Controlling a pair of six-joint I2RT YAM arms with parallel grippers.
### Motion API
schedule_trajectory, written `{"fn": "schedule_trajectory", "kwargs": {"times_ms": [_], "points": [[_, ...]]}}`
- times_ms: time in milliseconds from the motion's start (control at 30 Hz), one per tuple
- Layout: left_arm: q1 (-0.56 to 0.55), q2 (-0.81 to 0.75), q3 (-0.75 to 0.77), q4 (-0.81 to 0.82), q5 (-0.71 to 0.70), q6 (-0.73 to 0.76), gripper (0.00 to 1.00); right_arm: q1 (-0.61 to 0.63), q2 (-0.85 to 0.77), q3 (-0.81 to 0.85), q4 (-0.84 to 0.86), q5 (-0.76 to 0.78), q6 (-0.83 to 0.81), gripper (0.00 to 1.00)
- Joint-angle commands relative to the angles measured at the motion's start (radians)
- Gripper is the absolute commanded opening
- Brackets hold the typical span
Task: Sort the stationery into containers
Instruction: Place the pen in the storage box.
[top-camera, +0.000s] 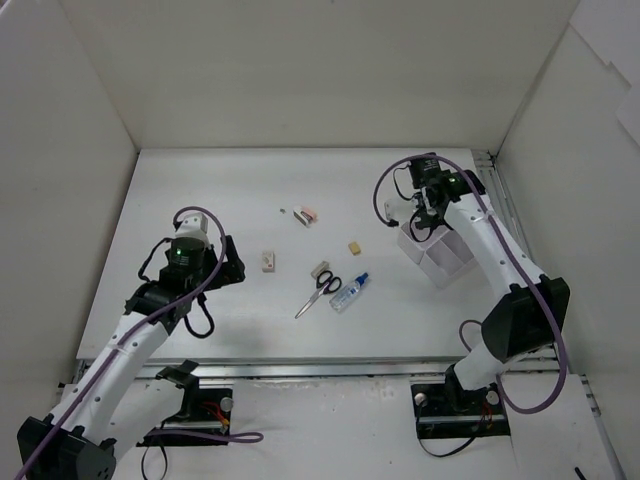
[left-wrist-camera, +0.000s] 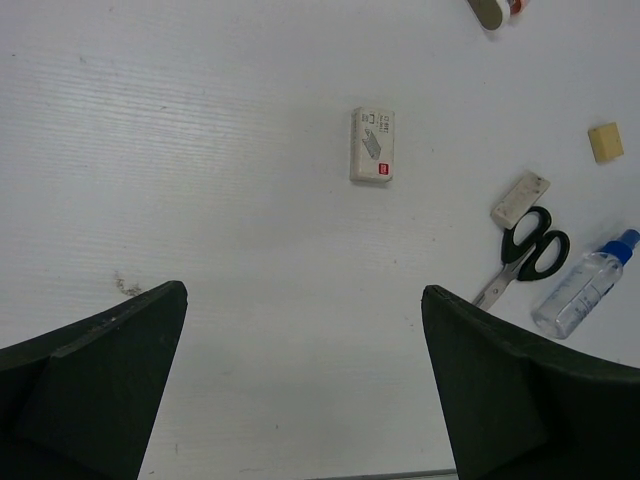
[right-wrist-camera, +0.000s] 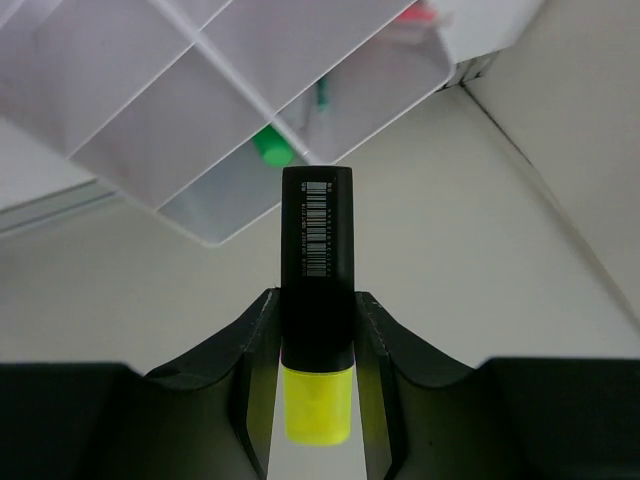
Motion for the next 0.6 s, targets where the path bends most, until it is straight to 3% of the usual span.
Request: {"fn": "schedule_trajectory", "kwargs": {"times_ms": [0,200,567], "points": [[0.006,0.022,0.055,0.025,-0.003,-0.029,0.99,-0.023,-0.056,0.07,-0.285,0.048,-0.086,0.0],[0.006,-0.02,0.052,0.001,-0.063,-0.048,0.99,-0.12,-0.048,0.003,-0.327,0.11,-0.151,0.0],[0.006,-0.006,0.058,0.0,-0.149,-0.036,0.99,-0.221,0.101,0.021,-0.169,0.141,-0.183,0.0]]}}
